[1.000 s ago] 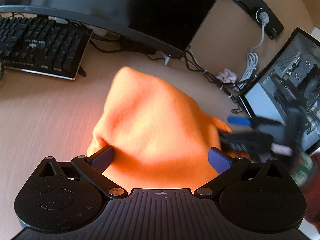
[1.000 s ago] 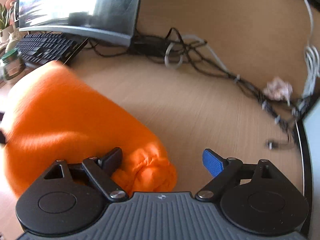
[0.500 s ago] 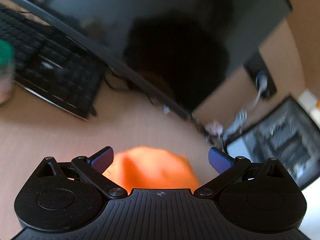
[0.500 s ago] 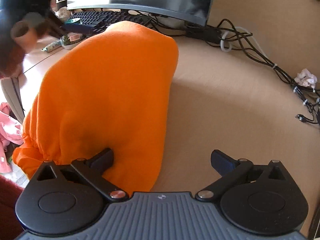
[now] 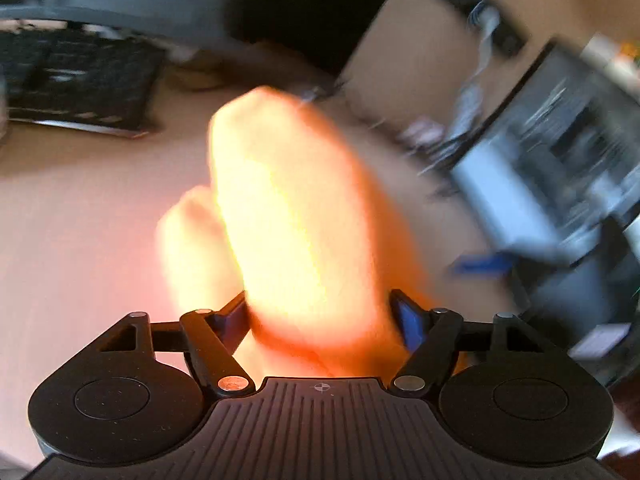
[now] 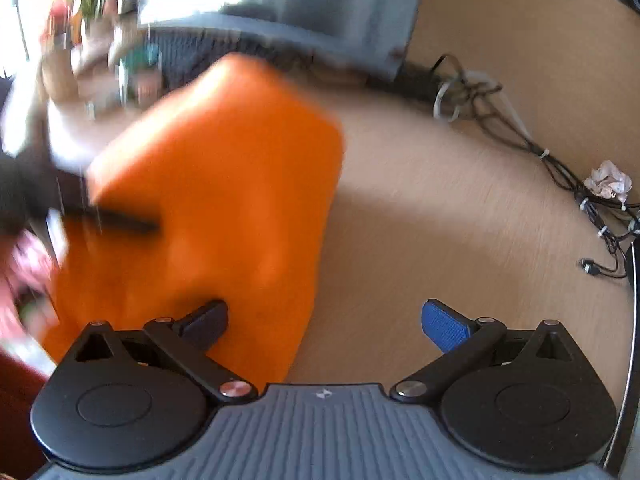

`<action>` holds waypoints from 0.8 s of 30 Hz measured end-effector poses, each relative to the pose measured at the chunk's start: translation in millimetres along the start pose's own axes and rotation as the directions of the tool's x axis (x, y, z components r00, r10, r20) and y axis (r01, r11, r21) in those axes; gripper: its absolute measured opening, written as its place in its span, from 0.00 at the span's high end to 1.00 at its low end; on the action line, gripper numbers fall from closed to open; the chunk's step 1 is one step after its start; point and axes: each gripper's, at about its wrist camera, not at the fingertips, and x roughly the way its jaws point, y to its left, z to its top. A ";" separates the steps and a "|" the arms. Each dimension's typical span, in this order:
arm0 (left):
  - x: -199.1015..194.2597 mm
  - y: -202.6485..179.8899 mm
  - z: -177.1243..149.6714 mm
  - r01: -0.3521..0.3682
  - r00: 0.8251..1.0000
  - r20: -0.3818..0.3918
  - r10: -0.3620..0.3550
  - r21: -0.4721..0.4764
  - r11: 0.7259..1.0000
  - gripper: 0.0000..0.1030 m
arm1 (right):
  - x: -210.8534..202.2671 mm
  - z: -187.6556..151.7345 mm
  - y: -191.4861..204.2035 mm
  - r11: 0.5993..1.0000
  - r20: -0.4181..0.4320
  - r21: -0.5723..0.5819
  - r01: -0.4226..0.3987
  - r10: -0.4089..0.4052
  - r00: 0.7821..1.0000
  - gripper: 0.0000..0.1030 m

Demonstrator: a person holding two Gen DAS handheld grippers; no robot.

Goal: Fold clothes

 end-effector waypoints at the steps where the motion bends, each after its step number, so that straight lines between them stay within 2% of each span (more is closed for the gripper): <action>1: 0.0 8.5 -3.3 0.016 1.000 -0.008 -0.017 -0.048 0.999 0.25 | -7.3 10.4 -4.2 0.999 0.039 0.035 -0.026 0.025 0.999 0.00; 3: -3.3 19.5 -7.7 0.040 0.999 -0.008 -0.041 -0.107 0.993 0.27 | -14.4 34.3 -6.0 0.995 0.116 0.076 -0.060 0.051 0.992 0.00; 6: -7.0 21.9 -11.2 0.029 1.000 -0.006 -0.029 -0.098 0.995 0.27 | -1.7 67.4 10.3 1.000 0.180 0.020 -0.019 0.015 0.984 0.00; 8: -6.5 20.6 -13.1 0.022 1.000 -0.013 -0.024 -0.090 0.996 0.27 | 19.5 83.4 30.5 0.999 0.185 -0.027 -0.041 0.045 0.982 0.03; 9: -6.5 19.4 -14.6 0.018 1.000 -0.016 -0.020 -0.085 0.996 0.27 | 30.6 91.2 40.6 0.997 0.186 -0.050 -0.055 0.063 0.981 0.12; 11: -5.7 18.2 -19.2 0.008 1.000 -0.024 -0.010 -0.072 0.997 0.27 | 54.1 98.8 59.4 0.988 0.143 -0.058 -0.145 0.152 0.978 0.22; 12: -5.7 17.8 -20.3 0.004 1.000 -0.025 -0.006 -0.065 0.998 0.27 | 63.9 99.0 69.7 0.982 0.113 -0.054 -0.183 0.188 0.976 0.23; 15: -8.3 16.7 -23.4 -0.015 0.999 -0.029 0.014 -0.053 0.998 0.25 | 100.9 90.0 96.9 0.970 -0.019 -0.070 -0.233 0.233 0.972 0.22; 18: -9.0 21.4 -27.3 -0.017 0.999 -0.037 0.014 -0.075 0.997 0.23 | 114.1 88.0 111.5 0.966 -0.051 -0.136 -0.221 0.216 0.975 0.15; 20: -9.6 23.6 -28.3 -0.020 0.999 -0.038 0.017 -0.087 0.996 0.21 | 100.2 94.4 108.2 0.961 -0.024 -0.122 -0.248 0.247 0.969 0.15; 22: -9.8 23.8 -29.4 -0.023 0.999 -0.040 0.020 -0.090 0.996 0.19 | 77.9 101.8 98.9 0.958 0.049 -0.094 -0.269 0.275 0.960 0.15; 23: -9.7 23.4 -29.9 -0.023 0.999 -0.040 0.020 -0.089 0.996 0.19 | 64.6 103.3 94.3 0.962 0.092 -0.100 -0.253 0.262 0.961 0.11; 24: -9.9 23.3 -30.1 -0.023 0.999 -0.039 0.020 -0.088 0.996 0.19 | 50.7 102.7 90.2 0.971 0.138 -0.122 -0.207 0.223 0.965 0.02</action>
